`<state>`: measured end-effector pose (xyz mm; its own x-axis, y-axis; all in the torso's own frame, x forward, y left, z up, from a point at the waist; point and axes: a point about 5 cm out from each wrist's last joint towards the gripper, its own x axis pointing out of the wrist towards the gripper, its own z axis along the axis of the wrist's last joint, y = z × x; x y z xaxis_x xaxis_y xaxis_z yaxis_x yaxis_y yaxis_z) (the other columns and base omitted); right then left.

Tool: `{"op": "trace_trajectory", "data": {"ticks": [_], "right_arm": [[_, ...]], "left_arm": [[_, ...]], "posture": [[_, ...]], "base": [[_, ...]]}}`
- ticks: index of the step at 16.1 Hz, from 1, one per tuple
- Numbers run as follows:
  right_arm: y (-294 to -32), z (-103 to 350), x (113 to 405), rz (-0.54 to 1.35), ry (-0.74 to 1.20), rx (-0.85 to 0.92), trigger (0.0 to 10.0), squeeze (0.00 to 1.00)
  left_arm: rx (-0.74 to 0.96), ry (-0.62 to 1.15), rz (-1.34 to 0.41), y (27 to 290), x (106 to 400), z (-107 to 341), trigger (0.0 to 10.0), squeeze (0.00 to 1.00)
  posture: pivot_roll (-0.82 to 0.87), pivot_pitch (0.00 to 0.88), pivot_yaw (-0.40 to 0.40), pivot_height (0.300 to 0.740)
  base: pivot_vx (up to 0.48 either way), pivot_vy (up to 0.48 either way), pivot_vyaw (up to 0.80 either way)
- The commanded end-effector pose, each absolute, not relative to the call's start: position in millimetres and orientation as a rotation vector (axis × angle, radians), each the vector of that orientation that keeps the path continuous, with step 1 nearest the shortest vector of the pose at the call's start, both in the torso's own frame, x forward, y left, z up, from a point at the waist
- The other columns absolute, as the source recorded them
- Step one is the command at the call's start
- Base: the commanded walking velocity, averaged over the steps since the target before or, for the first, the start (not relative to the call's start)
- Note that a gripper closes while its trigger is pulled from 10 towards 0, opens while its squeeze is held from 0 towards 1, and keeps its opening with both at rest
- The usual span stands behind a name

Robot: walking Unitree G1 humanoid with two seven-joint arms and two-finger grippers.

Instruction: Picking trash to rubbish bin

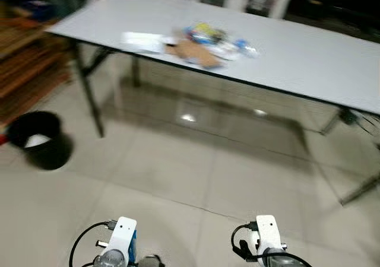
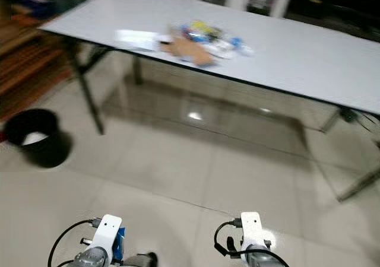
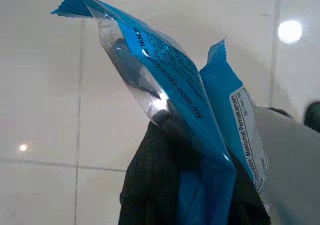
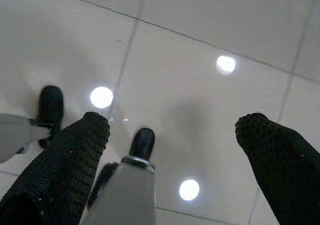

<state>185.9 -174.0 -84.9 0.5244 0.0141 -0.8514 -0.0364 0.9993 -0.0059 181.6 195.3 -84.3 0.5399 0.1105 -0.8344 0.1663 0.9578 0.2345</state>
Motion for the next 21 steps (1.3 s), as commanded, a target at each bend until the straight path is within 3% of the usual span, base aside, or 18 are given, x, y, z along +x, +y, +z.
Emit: {"op": "trace_trajectory", "data": {"ticks": [1, 15, 21], "right_arm": [[-176.5, -86.5, 182.7, 0.020, 1.033, -0.034, 10.0, 0.00], [-174.0, -85.8, 184.1, 0.025, 1.017, -0.022, 10.0, 0.00], [-170.9, -83.6, 188.5, 0.004, 0.984, 0.065, 10.0, 0.00]], "left_arm": [[0.328, 1.017, -0.040, 195.1, 177.2, -86.4, 10.0, 0.00], [0.321, 1.008, -0.033, 197.1, 174.9, -86.9, 10.0, 0.00], [0.296, 0.973, 0.011, 201.8, 182.3, -82.3, 10.0, 0.00]], "posture": [[-0.05, 0.050, -0.102, 0.740], [-0.05, 0.042, -0.098, 0.740], [-0.05, 0.052, -0.097, 0.740]], "base": [[0.000, 0.000, 0.80], [0.000, 0.000, 0.80], [0.000, 0.000, 0.00]]}}
